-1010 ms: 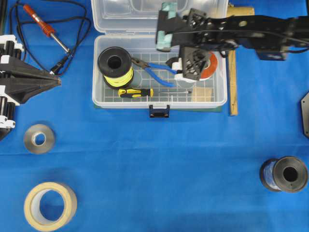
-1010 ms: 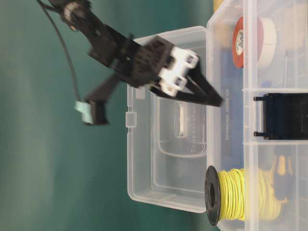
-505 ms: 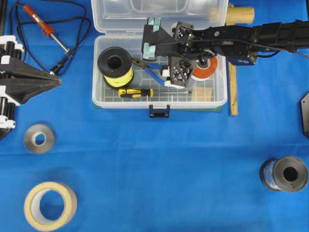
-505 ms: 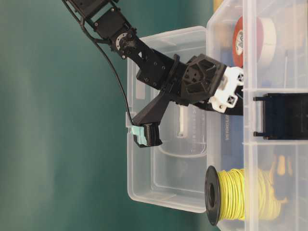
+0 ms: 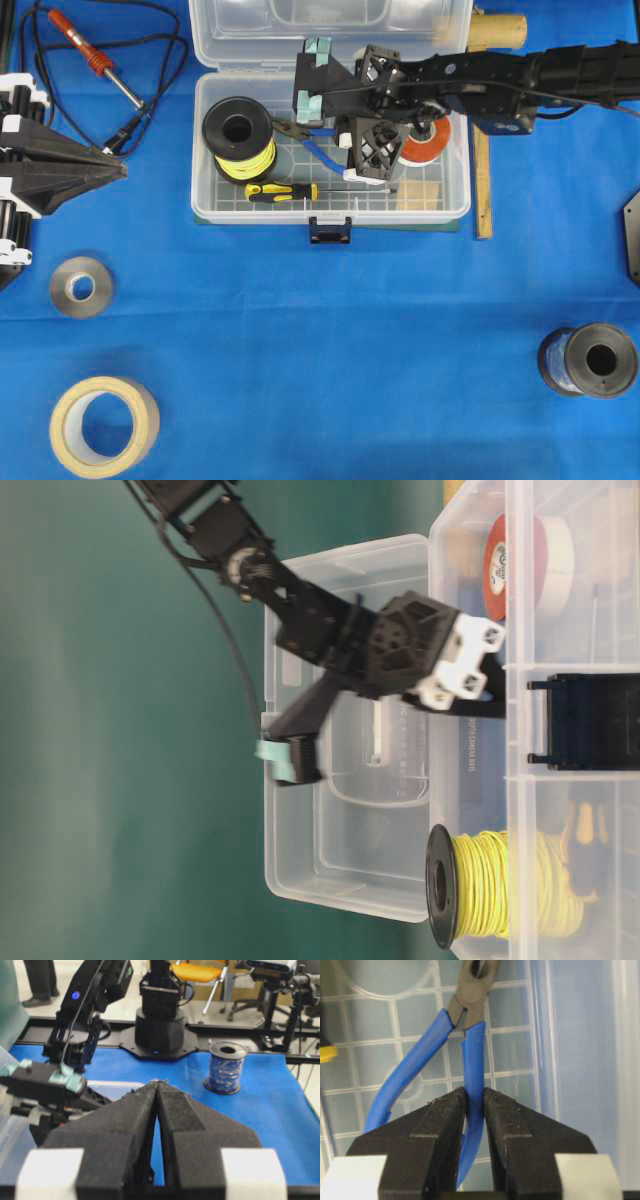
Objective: Pick the nipper from the toolbox among several items.
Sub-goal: 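Lower the right gripper and close it on the blue pliers handle, then lift the pliers out of the toolbox and carry them toward the front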
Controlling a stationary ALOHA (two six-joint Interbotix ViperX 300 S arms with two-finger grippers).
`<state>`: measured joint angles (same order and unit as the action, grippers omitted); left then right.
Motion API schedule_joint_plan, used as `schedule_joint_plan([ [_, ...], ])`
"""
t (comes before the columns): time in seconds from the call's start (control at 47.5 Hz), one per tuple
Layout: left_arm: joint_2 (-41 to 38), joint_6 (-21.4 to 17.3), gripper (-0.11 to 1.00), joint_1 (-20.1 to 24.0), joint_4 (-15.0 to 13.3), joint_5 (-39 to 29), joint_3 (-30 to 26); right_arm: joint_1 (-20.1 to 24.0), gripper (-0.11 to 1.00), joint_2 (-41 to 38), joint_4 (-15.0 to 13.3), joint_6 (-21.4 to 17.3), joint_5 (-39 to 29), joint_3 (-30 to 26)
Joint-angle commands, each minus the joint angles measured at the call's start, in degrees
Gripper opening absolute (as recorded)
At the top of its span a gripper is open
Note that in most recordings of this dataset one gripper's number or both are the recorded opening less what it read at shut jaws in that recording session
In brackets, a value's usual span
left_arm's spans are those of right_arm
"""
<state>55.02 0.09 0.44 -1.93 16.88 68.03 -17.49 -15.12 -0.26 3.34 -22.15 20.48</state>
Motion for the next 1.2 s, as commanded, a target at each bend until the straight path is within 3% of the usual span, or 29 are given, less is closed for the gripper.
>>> schedule_joint_plan([
  [0.0, -0.44, 0.09, 0.00, 0.09, -0.18, 0.26, -0.53, -0.26, 0.13, 5.89, 0.09, -0.18, -0.26, -0.62],
  [0.379, -0.44, 0.09, 0.00, 0.35, -0.18, 0.26, -0.53, 0.62, 0.13, 21.18, 0.00, -0.79, -7.03, 0.70],
  [0.673, -0.44, 0.18, 0.00, 1.41, -0.18, 0.18, -0.44, 8.79, 0.13, 28.74, 0.53, -2.20, -4.39, 6.24],
  [0.905, -0.35, 0.18, 0.00, 2.29, -0.18, 0.18, -0.44, 18.72, 0.13, 28.56, 0.53, -7.12, 1.32, 9.76],
  [1.178, -0.44, 0.26, 0.00, 2.55, -0.18, 0.18, -0.26, 25.40, 0.13, 20.39, 0.53, -13.36, 8.35, 11.43],
])
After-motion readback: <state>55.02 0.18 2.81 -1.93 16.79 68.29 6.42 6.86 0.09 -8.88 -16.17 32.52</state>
